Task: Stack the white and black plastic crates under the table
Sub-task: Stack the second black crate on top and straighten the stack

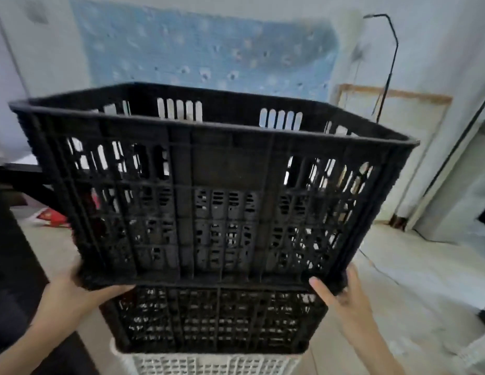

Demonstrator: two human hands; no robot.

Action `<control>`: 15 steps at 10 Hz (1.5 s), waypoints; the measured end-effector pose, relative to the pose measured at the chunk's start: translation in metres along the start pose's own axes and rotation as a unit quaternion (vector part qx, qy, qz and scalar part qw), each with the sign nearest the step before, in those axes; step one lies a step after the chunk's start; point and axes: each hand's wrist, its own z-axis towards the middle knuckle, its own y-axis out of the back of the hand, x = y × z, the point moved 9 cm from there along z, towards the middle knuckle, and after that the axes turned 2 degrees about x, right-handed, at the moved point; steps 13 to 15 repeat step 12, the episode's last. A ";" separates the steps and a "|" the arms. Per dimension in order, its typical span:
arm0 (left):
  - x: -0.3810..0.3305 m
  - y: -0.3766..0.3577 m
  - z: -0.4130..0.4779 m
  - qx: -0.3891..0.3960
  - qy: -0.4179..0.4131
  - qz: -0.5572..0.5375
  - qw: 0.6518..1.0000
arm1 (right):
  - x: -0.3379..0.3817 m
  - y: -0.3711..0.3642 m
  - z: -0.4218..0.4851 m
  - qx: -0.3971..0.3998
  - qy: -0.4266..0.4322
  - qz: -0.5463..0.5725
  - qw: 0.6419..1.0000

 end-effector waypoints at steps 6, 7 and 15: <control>-0.025 -0.031 0.070 0.059 0.050 0.027 0.997 | -0.018 0.000 0.053 -0.066 -0.106 -0.006 0.992; -0.027 -0.040 0.082 0.050 0.036 0.034 0.998 | -0.024 0.001 0.067 -0.068 -0.116 -0.007 0.991; -0.026 -0.017 0.057 0.235 0.039 0.379 0.894 | 0.002 0.009 0.041 0.089 -0.277 -0.346 0.892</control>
